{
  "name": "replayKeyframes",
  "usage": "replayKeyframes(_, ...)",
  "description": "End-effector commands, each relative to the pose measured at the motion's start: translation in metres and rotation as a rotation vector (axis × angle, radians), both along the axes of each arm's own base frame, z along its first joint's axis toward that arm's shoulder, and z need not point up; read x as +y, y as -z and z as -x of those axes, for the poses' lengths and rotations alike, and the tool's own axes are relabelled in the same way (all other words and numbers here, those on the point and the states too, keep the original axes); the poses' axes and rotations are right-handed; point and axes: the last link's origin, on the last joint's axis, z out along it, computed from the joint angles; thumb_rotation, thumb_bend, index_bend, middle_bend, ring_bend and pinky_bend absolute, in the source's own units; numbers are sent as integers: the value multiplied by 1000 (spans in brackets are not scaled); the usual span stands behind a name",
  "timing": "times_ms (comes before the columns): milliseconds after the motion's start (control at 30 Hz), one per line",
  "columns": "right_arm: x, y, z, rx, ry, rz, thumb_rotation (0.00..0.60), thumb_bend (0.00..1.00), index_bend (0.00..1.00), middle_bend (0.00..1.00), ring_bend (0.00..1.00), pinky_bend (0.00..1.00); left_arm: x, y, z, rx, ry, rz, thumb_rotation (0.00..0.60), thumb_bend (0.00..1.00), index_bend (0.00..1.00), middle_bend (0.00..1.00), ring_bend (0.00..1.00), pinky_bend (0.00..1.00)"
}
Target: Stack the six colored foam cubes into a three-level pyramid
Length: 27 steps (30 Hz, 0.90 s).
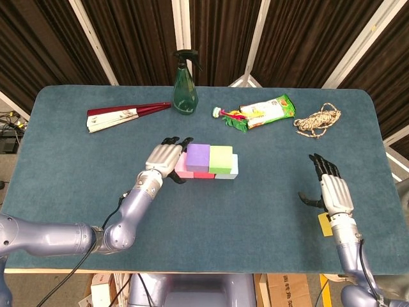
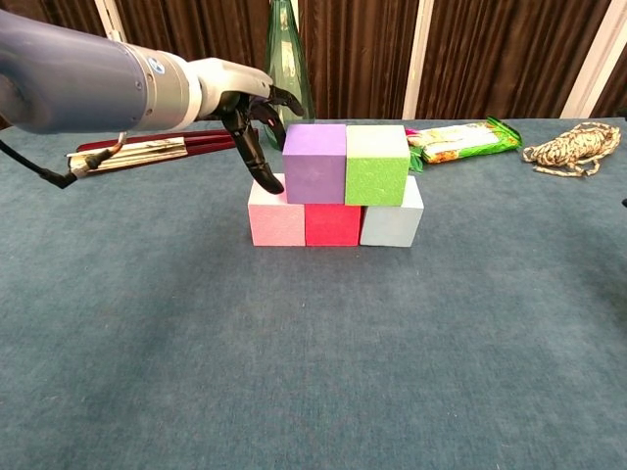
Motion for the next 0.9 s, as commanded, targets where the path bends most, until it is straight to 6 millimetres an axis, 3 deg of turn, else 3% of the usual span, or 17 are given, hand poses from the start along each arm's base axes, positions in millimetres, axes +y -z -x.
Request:
replayKeyframes(33,0,0,0,0,-1,-1,600,309,0,0,0,0,0,-2,2,7,-2,-3,600,187,0,231,50,62)
replayKeyframes(567,2,1,-1,6,0,-12,600,308,0,0,0,0,3,-29,26,-14,-57,-53,600,188,0,236,50,62)
replayKeyframes(900,1,-2,0,15,4,-5,600,309,0,0,0,0,-9,-65,42,-104,-4,-187,600,179,0,117,33,61)
